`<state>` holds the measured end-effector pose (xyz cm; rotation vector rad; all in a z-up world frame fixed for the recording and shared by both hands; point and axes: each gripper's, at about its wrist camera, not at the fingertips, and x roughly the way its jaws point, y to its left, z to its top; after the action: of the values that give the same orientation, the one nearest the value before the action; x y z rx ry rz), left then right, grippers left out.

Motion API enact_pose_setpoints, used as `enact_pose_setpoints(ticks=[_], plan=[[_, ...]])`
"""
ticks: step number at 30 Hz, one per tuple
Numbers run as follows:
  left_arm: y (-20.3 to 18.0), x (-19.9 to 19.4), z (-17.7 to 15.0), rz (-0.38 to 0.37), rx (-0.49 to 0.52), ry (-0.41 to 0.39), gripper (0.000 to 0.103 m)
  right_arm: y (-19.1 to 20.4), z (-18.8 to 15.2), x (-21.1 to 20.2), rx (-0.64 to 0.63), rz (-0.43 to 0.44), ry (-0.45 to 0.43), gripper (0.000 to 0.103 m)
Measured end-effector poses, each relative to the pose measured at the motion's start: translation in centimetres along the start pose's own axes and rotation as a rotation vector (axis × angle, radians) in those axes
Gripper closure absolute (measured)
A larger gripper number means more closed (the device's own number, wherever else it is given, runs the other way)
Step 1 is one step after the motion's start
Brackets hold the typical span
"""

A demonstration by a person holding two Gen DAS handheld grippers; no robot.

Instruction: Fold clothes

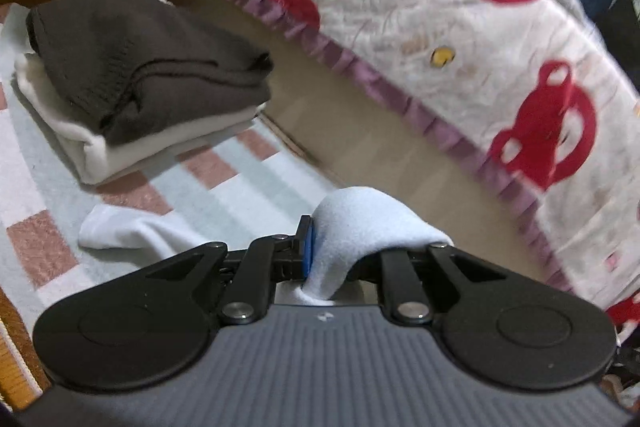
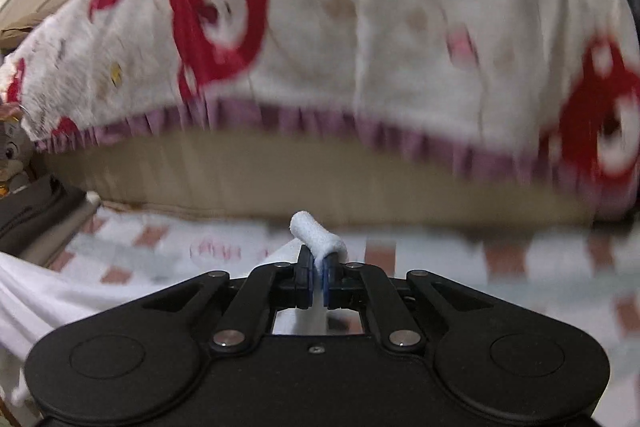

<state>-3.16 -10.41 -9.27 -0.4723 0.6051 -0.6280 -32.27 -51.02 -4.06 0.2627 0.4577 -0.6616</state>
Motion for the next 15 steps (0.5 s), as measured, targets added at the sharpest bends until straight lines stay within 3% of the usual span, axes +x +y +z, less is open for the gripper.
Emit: enact_pose_setpoints(ticks=[2, 5, 6, 7, 9, 11, 13, 15], plan=[[0.0, -1.8, 0.7, -0.059, -0.04, -0.078, 0.09, 0.4, 3.8, -0.4, -0.051, 0.002, -0.042, 0.098], [-0.3, -5.3, 1.7, -0.194, -0.091, -0.241, 0.09, 1.5, 9.2, -2.9, -0.086, -0.034, -0.191, 0.098], [-0.9, -6.3, 2.4, -0.221, -0.074, -0.269, 0.09, 1.7, 10.8, -3.8, -0.082, -0.03, -0.249, 0.099], [-1.4, -6.8, 2.8, -0.253, -0.061, -0.245, 0.091, 1.9, 12.4, -4.8, -0.077, -0.027, -0.308, 0.099], [-2.3, -7.1, 3.2, -0.323, -0.039, -0.129, 0.09, 1.7, 13.6, -6.3, -0.082, -0.01, -0.388, 0.098], [-3.2, -6.1, 2.2, -0.354, -0.024, 0.085, 0.089, 0.2, 13.3, -6.1, -0.071, -0.007, -0.353, 0.099], [-4.3, -4.6, -1.0, -0.331, 0.065, 0.311, 0.082, -2.7, 10.8, -4.2, -0.017, -0.062, -0.24, 0.087], [-5.5, -3.3, -4.6, -0.269, 0.202, 0.451, 0.069, -5.8, 6.6, -1.4, 0.073, -0.176, -0.086, 0.075]])
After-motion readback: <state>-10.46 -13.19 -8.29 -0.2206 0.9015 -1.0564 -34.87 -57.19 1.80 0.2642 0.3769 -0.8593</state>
